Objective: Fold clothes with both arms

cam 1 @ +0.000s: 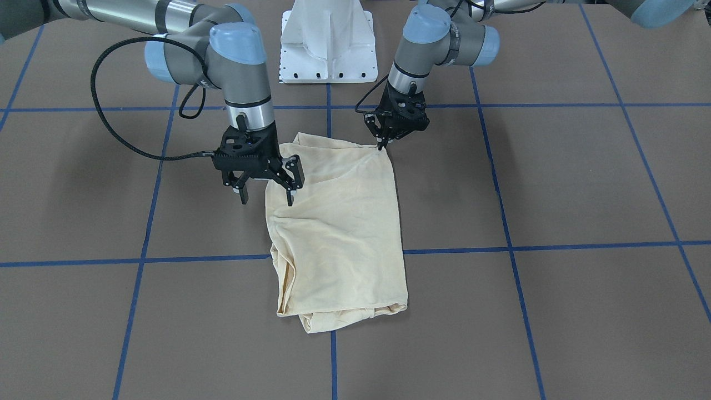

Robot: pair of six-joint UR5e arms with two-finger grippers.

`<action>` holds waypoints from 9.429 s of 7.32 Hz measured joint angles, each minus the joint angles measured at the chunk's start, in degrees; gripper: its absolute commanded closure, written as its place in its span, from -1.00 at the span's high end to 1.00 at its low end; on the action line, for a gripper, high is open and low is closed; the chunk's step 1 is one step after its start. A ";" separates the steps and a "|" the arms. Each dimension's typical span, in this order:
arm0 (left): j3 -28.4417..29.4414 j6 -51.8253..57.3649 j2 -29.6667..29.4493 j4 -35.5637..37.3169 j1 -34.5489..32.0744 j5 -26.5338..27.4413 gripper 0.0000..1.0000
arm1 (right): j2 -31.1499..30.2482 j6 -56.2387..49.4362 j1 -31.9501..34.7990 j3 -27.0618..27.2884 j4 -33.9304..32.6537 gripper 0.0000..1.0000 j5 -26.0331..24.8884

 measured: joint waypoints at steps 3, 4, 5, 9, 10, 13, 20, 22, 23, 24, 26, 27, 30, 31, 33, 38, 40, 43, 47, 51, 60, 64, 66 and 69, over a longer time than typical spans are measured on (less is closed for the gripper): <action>-0.08 0.00 0.08 0.00 0.00 0.07 -1.00 | 8.35 -11.30 4.95 -16.13 7.22 0.24 4.60; -0.07 0.00 0.08 0.00 0.00 0.07 -1.00 | 10.32 -12.93 5.48 -21.91 12.35 0.12 5.60; -0.06 0.00 0.08 0.00 0.00 0.07 -1.00 | 11.79 -13.64 5.62 -25.54 15.08 0.03 6.28; 0.20 0.00 0.17 -0.14 0.00 0.04 -1.00 | 11.71 -15.86 5.58 -25.63 16.78 -0.19 8.55; 0.33 0.00 0.17 -0.26 0.00 0.05 -1.00 | 10.10 -16.05 5.52 -23.30 16.77 -0.20 9.28; 0.44 0.00 0.14 -0.35 0.00 0.08 -1.00 | 7.72 -20.85 5.27 -20.91 16.70 -0.21 10.24; 0.47 0.11 0.17 -0.52 0.00 -0.01 -1.00 | 7.66 -24.75 4.27 -21.78 16.71 -1.00 10.26; 0.53 0.16 0.16 -0.53 0.00 -0.01 -1.00 | 7.54 -24.81 4.48 -21.46 16.80 -1.00 10.29; 0.54 0.17 0.15 -0.53 0.00 -0.01 -1.00 | 7.00 -24.69 4.75 -21.02 16.86 -1.00 10.35; 0.55 0.17 0.14 -0.53 0.00 -0.01 -1.00 | 5.47 -24.46 5.07 -19.71 16.92 -1.00 10.47; 0.51 0.12 0.10 -0.53 0.00 -0.01 -1.00 | 1.84 -23.09 5.38 -16.40 17.12 1.00 10.41; 0.48 0.10 0.09 -0.53 0.00 -0.01 -1.00 | 0.83 -20.92 5.33 -15.68 17.74 1.00 10.24; 0.37 0.03 0.09 -0.53 0.00 -0.01 -1.00 | 0.12 -12.31 5.28 -11.03 17.13 0.99 12.00; 0.33 0.01 0.09 -0.53 0.00 -0.01 -1.00 | -0.36 -6.86 4.40 -7.57 13.73 0.96 12.30; 0.30 0.00 0.09 -0.52 0.00 0.01 -1.00 | -3.06 8.05 -2.86 2.71 3.79 0.88 6.10; 0.21 0.00 0.09 -0.53 0.00 0.07 -1.00 | -6.86 32.15 -18.13 9.35 -3.22 0.40 -8.73; 0.18 0.00 0.09 -0.53 0.00 0.08 -1.00 | -7.03 33.95 -19.77 8.55 -3.33 0.33 -10.07; 0.20 0.00 0.09 -0.53 0.00 0.08 -1.00 | -6.95 36.20 -20.96 7.48 -3.34 -0.14 -11.01; 0.13 0.08 0.09 -0.53 0.00 0.04 -1.00 | -6.78 36.59 -21.15 7.11 -3.34 -0.80 -11.24; -0.05 0.03 0.03 -0.53 0.00 0.08 -1.00 | -6.60 36.60 -21.05 7.01 -3.34 -1.00 -11.40; -27.15 -3.79 1.22 14.98 2.10 -6.08 -1.00 | -10.24 32.92 -26.36 37.98 -24.12 -1.00 -10.02; -20.36 -0.54 -1.14 19.07 -0.37 -5.31 -1.00 | -5.79 26.72 -18.18 26.34 -19.75 -1.00 -9.98; -13.72 3.17 -2.82 18.63 -4.40 -3.45 -1.00 | -3.13 23.45 -11.77 14.71 -10.59 -1.00 -9.37; -5.96 6.24 -6.10 16.86 -8.24 -2.16 -1.00 | 3.51 22.33 -8.03 0.09 -3.19 -1.00 -9.15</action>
